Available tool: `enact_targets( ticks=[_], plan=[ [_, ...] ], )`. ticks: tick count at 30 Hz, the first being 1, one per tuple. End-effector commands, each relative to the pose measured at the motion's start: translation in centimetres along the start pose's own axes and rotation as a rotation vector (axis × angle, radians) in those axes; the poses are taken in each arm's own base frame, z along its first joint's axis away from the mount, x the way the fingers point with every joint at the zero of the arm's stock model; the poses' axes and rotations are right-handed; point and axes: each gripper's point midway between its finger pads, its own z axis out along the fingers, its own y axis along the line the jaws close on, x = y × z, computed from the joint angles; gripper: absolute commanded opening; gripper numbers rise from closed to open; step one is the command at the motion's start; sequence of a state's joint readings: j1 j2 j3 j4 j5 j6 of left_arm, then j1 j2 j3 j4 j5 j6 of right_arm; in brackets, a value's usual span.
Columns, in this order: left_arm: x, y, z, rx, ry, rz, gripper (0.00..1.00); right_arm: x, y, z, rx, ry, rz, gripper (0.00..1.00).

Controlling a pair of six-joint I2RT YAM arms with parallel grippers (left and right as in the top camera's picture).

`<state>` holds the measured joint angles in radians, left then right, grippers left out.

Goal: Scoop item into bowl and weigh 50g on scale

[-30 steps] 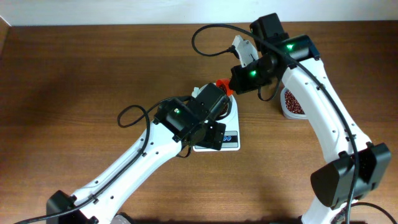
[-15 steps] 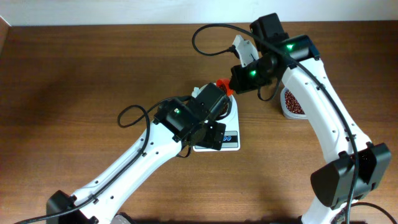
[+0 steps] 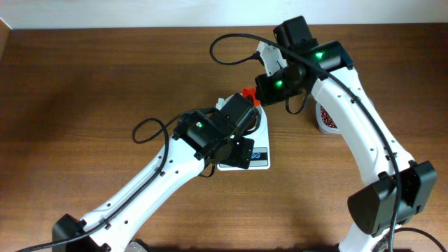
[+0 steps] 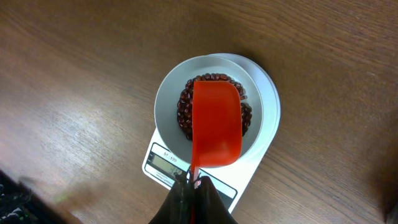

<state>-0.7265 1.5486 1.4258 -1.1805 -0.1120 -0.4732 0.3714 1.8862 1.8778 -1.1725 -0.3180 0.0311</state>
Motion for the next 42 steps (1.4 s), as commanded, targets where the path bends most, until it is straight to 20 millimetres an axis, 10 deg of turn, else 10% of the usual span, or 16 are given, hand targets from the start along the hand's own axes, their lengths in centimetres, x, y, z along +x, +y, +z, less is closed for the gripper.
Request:
enact_targets(
  ticks=[1,37,42],
  plan=[
    [0.1,-0.1,0.1,0.002,0.002,-0.009,0.99,-0.5,0.2,0.5,0.001,-0.002,0.002,0.04],
    [0.1,-0.1,0.1,0.002,0.002,-0.009,0.99,0.0,2.7,0.9,-0.065,0.016,-0.077,0.04],
    [0.1,-0.1,0.1,0.002,0.002,-0.009,0.99,-0.2,0.7,1.1,0.091,0.009,-0.054,0.04]
  ],
)
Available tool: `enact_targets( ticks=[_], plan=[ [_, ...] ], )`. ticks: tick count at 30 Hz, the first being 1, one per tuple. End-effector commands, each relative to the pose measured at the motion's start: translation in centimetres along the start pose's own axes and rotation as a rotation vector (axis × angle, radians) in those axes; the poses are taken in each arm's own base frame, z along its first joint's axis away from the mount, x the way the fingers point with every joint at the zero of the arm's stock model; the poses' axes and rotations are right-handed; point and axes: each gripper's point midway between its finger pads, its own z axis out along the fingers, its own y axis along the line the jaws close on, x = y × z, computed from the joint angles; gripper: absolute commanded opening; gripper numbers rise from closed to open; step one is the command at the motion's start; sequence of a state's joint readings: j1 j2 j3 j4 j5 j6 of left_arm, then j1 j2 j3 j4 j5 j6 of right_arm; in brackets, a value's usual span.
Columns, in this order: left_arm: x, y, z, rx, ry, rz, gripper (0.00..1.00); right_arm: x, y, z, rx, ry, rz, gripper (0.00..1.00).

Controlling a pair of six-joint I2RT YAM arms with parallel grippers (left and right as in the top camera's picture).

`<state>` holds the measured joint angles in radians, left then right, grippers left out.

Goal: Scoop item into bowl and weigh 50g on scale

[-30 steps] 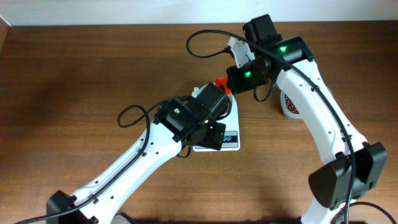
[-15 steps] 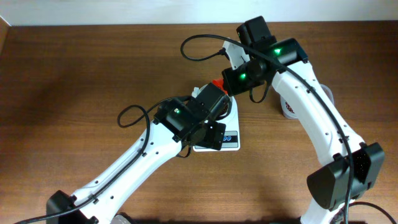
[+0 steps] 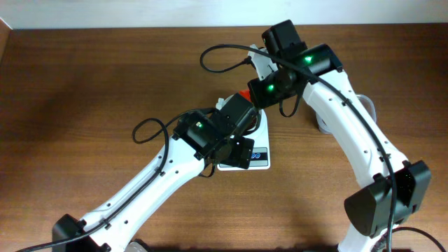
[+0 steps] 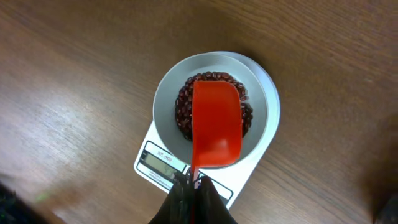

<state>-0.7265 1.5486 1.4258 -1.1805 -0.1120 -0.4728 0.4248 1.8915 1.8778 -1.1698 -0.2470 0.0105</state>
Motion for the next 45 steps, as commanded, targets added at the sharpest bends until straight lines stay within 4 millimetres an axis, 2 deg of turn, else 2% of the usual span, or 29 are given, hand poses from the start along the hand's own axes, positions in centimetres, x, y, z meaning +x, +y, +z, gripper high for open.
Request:
enact_targets(
  ticks=[1,45],
  plan=[
    [0.1,-0.08,0.06,0.002,0.002,-0.01,0.99,-0.49,0.32,0.31,0.008,-0.006,-0.021,0.04],
    [0.1,-0.08,0.06,0.002,0.002,-0.01,0.99,-1.17,0.26,0.28,0.01,-0.034,0.004,0.04]
  ],
)
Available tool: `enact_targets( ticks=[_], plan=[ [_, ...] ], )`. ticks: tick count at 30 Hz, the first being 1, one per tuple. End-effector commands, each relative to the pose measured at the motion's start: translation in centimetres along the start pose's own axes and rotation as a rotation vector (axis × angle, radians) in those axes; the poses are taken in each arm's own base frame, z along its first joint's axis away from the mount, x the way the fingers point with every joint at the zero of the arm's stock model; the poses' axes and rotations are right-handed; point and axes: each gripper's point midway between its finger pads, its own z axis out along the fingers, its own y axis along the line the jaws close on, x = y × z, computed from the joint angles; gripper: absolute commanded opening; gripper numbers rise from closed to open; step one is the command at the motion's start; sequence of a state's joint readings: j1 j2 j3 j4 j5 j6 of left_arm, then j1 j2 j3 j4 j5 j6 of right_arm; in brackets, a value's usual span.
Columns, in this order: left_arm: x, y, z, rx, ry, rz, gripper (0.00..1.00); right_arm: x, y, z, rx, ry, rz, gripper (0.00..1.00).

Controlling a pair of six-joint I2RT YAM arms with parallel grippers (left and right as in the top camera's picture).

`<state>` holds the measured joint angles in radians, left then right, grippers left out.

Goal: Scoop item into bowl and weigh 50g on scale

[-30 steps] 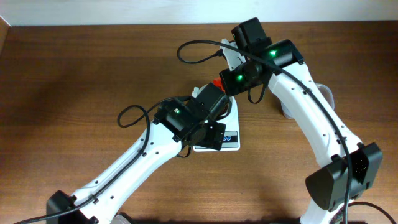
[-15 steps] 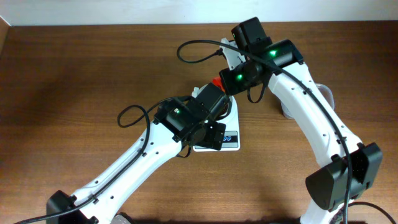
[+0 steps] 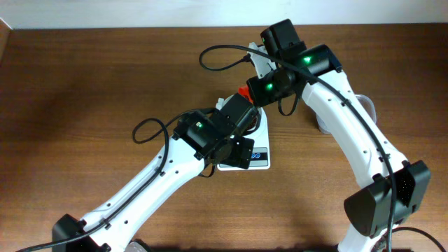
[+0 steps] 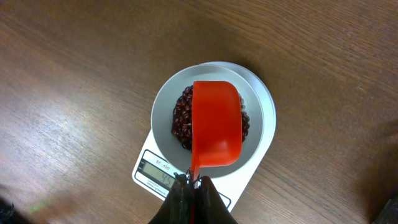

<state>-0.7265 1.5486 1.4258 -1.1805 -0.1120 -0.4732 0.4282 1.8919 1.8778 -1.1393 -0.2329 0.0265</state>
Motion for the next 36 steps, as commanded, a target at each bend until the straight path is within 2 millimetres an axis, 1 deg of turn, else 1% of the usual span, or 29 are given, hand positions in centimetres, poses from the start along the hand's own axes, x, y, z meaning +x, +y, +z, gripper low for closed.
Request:
enact_targets(
  ticks=[1,7,11,14,15,16,17,18,19,20,21,22,23,24,26,28,30,31,33,35,36],
  plan=[
    [0.1,-0.1,0.1,0.002,0.002,-0.009,0.99,-0.4,0.3,0.3,-0.002,-0.004,-0.002,0.04],
    [0.1,-0.1,0.1,0.002,0.002,-0.009,0.99,-0.4,0.4,0.3,-0.003,-0.004,-0.003,0.04],
    [0.1,-0.1,0.1,0.002,0.002,-0.009,0.99,-1.2,0.4,0.2,-0.004,-0.036,-0.01,0.04],
    [0.1,-0.1,0.1,0.002,0.002,-0.009,0.99,-1.1,0.5,0.3,-0.005,-0.031,0.003,0.04],
    [0.1,-0.1,0.1,0.002,0.002,-0.009,0.99,-0.8,1.0,0.4,-0.01,-0.018,0.011,0.04],
    [0.1,-0.1,0.1,0.002,0.002,-0.01,0.99,-0.4,1.5,0.6,0.026,-0.004,-0.017,0.04],
    [0.1,-0.1,0.1,0.002,0.002,-0.009,0.99,-0.4,0.4,0.6,0.146,-0.009,-0.043,0.04],
    [0.1,-0.1,0.1,0.002,0.002,-0.009,0.99,-1.0,-0.8,0.3,0.289,-0.038,-0.071,0.04],
    [0.1,-0.1,0.1,0.002,0.002,-0.009,0.99,-1.2,0.2,0.6,0.253,-0.04,-0.126,0.04],
    [0.1,-0.1,0.1,0.002,0.002,-0.009,0.99,-1.0,1.0,0.7,0.233,-0.02,-0.246,0.04],
    [0.1,-0.1,0.1,0.002,0.002,-0.009,0.99,-1.2,-0.2,0.4,0.314,-0.035,-0.178,0.04],
    [0.1,-0.1,0.1,0.002,0.002,-0.009,0.99,-1.1,0.4,0.6,0.274,-0.034,-0.162,0.04],
    [0.1,-0.1,0.1,0.002,0.002,-0.009,0.99,-1.0,1.1,0.8,0.234,-0.028,-0.195,0.04],
    [0.1,-0.1,0.1,0.002,0.002,-0.01,0.99,-1.2,0.6,0.6,0.263,-0.035,-0.17,0.04],
    [0.1,-0.1,0.1,0.002,0.002,-0.009,0.99,-1.3,0.3,0.6,0.262,-0.041,-0.143,0.04],
    [0.1,-0.1,0.1,0.002,0.002,-0.009,0.99,-1.4,-0.9,0.3,0.262,-0.054,-0.043,0.04],
    [0.1,-0.1,0.1,0.002,0.002,-0.01,0.99,-1.3,-1.6,0.2,0.158,-0.044,0.013,0.04],
    [0.1,-0.1,0.1,0.002,0.002,-0.009,0.99,-1.1,-2.8,-0.1,0.127,-0.035,0.055,0.04],
    [0.1,-0.1,0.1,0.002,0.002,-0.009,0.99,-0.2,-6.6,-1.1,0.151,-0.013,0.145,0.04],
    [0.1,-0.1,0.1,0.002,0.002,-0.01,0.99,1.4,-11.6,-2.5,0.196,0.01,0.279,0.04],
    [0.1,-0.1,0.1,0.002,0.002,-0.009,0.99,1.9,-13.2,-3.1,0.21,0.008,0.318,0.04]
  ],
)
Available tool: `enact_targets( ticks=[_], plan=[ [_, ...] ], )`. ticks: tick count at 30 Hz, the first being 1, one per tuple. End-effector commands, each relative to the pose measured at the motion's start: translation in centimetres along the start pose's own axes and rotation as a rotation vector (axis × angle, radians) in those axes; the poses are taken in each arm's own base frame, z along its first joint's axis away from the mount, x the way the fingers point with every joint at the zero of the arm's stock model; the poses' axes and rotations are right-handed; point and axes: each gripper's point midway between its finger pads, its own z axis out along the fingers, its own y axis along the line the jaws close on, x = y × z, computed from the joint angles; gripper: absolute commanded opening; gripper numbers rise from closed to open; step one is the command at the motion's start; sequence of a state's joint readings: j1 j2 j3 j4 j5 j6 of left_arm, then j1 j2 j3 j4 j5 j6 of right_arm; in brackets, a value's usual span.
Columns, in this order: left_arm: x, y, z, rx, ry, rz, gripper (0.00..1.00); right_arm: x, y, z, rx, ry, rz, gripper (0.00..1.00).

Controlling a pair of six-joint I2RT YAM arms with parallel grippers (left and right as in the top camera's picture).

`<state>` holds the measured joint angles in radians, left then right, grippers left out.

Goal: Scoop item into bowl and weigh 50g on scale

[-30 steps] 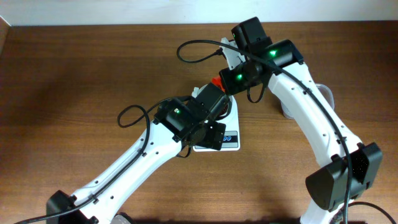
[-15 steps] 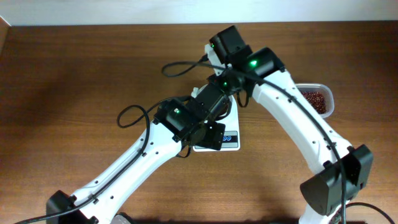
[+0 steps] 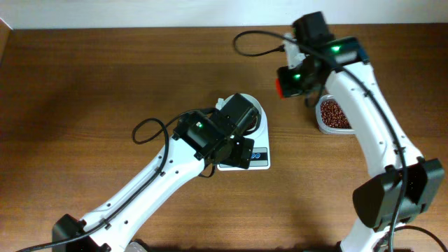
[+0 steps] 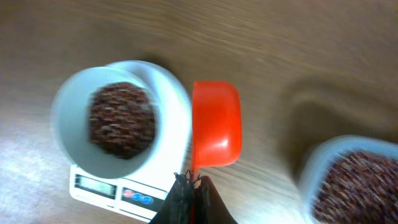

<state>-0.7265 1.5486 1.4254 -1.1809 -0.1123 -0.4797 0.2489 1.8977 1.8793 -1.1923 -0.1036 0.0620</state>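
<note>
My right gripper (image 4: 193, 182) is shut on the handle of an orange-red scoop (image 4: 215, 124), whose underside faces the camera. The scoop (image 3: 281, 87) hangs above the table between the scale and the bean container. A white bowl (image 4: 118, 121) holding a mound of red beans stands on the white scale (image 4: 158, 186), whose display (image 4: 93, 184) is too blurred to read. The white container (image 4: 351, 180) of red beans stands at the right. In the overhead view my left arm (image 3: 213, 134) covers the bowl; its gripper is hidden.
Brown wooden table (image 3: 91, 84) all round. The bean container (image 3: 333, 114) stands right of the scale (image 3: 255, 157), under the right arm. A black cable (image 3: 255, 35) loops behind the right wrist.
My right gripper has moved right with the scoop, from over the bowl to the gap between the scale and the bean container. The left arm has not moved.
The scoop was held upside down over the bowl of beans on the scale at all three earlier moments, shifting only slightly. Now the right gripper has carried it off the bowl toward the bean container.
</note>
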Motion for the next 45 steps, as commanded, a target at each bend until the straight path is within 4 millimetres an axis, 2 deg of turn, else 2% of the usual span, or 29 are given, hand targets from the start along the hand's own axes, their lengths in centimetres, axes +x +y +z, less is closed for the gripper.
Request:
enact_targets(
  ticks=[1,4,6,8,13,16,18,19,21,23,26,28,32,34,37,40,45],
  plan=[
    [0.1,-0.1,0.0,0.002,0.002,-0.003,0.99,-0.1,-5.9,-0.8,0.029,-0.002,0.162,0.04],
    [0.1,-0.1,0.0,0.002,0.002,-0.003,0.99,1.4,-11.9,-1.7,0.076,0.013,0.328,0.04],
    [0.1,-0.1,0.0,0.002,0.002,-0.003,0.99,2.8,-14.3,-2.3,0.094,0.039,0.394,0.04],
    [0.1,-0.1,0.0,0.002,0.001,-0.003,0.99,3.6,-14.5,-2.2,0.095,0.067,0.408,0.04],
    [0.1,-0.1,0.0,0.002,0.002,-0.003,0.99,6.5,-14.4,1.4,0.097,0.159,0.414,0.04],
    [0.1,-0.1,0.0,0.002,0.002,-0.003,0.99,7.2,-15.4,3.3,0.142,0.156,0.415,0.04],
    [0.1,-0.1,0.0,0.002,0.002,-0.003,0.99,7.6,-15.2,4.4,0.129,0.156,0.458,0.04],
    [0.1,-0.1,0.0,0.002,0.002,-0.003,0.99,7.4,-14.5,4.6,0.079,0.15,0.46,0.04],
    [0.1,-0.1,0.0,0.002,0.001,-0.003,0.99,7.0,-14.6,4.5,0.062,0.132,0.454,0.04],
    [0.1,-0.1,0.0,0.002,0.002,-0.003,0.99,7.2,-16.0,3.9,0.068,0.123,0.483,0.04],
    [0.1,-0.1,0.0,0.002,0.002,-0.003,0.99,6.8,-17.6,1.9,0.026,0.094,0.532,0.04],
    [0.1,-0.1,0.0,0.002,0.002,-0.003,0.99,5.9,-16.8,1.3,-0.105,0.051,0.506,0.04],
    [0.1,-0.1,0.0,0.002,0.002,-0.003,0.99,6.8,-19.1,0.4,-0.122,0.033,0.583,0.04],
    [0.1,-0.1,0.0,0.002,0.002,-0.003,0.99,6.9,-19.2,0.4,-0.121,0.033,0.586,0.04],
    [0.1,-0.1,0.0,0.002,0.002,-0.003,0.99,5.9,-17.7,-0.1,-0.248,-0.009,0.542,0.04],
    [0.1,-0.1,0.0,0.002,0.002,-0.003,0.99,5.7,-17.4,-0.6,-0.311,-0.027,0.563,0.04],
    [0.1,-0.1,0.0,0.002,0.002,-0.003,0.99,3.3,-13.7,-2.9,-0.592,-0.132,0.495,0.04]
  ],
)
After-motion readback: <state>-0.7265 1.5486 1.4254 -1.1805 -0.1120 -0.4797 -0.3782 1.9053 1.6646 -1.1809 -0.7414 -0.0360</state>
